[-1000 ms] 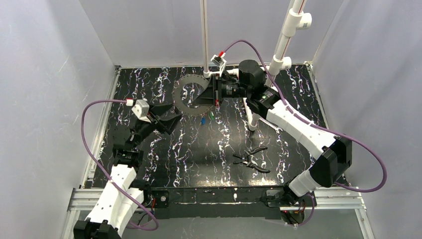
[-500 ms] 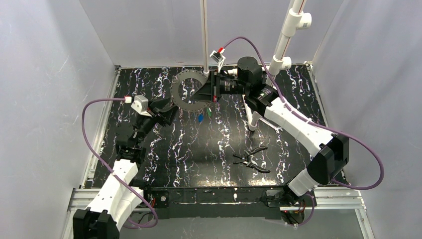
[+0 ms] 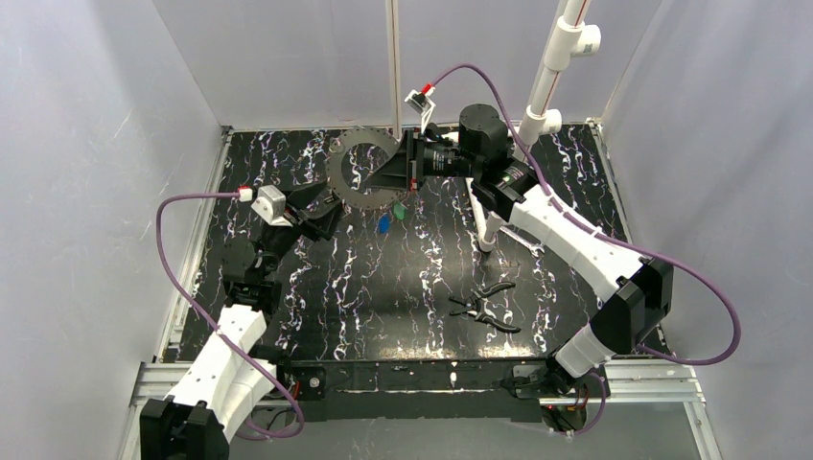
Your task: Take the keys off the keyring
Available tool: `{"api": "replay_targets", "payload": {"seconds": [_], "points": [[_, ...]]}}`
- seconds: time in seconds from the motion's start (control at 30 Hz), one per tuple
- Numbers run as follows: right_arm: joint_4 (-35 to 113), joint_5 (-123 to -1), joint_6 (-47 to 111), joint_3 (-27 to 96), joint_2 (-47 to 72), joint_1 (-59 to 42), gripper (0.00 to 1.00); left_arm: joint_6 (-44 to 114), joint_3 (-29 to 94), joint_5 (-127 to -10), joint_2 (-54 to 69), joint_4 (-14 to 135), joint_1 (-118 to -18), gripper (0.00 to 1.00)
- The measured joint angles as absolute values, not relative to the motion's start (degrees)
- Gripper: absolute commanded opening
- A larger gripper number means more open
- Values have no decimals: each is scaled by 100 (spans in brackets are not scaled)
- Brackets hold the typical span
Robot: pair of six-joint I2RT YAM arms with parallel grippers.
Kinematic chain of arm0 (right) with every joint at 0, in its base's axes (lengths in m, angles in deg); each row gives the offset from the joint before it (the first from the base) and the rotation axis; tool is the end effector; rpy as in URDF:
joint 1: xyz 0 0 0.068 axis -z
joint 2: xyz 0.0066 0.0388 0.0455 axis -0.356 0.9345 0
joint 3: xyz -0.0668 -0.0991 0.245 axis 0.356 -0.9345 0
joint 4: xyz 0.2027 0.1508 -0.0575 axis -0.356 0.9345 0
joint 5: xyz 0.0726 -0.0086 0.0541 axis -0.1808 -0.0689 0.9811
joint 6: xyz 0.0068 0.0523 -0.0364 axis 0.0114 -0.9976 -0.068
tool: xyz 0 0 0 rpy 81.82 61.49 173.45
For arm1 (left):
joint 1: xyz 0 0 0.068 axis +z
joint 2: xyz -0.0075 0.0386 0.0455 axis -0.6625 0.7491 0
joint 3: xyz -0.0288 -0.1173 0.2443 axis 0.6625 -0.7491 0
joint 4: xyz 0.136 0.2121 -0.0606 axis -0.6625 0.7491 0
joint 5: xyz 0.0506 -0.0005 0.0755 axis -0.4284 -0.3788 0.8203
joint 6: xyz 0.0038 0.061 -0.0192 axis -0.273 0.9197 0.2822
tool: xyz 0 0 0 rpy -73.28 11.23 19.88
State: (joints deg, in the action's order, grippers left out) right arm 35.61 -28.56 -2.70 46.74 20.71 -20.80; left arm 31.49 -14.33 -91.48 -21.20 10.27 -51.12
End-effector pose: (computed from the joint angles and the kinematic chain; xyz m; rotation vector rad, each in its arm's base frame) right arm 0.2552 0.2704 0.4353 -0.6545 1.6985 1.6327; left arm 0.1794 -0.0564 0.3350 0.4492 1.0378 -0.6692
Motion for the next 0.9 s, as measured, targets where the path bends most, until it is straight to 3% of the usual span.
{"api": "replay_targets", "payload": {"seconds": [0.5, 0.73, 0.9], "points": [[3524, -2856, -314, 4692, 2115, -2091, 1, 3044, -1308, -9155, -2109, 1007, -5175, 59], [3519, -2856, -331, 4692, 2117, -2091, 1, 3000, -1269, -9260, -2109, 970, -5182, 33], [3522, -2856, -333, 4692, 2117, -2091, 1, 3042, -1269, -9402, -2118, 990, -5182, 3]]}}
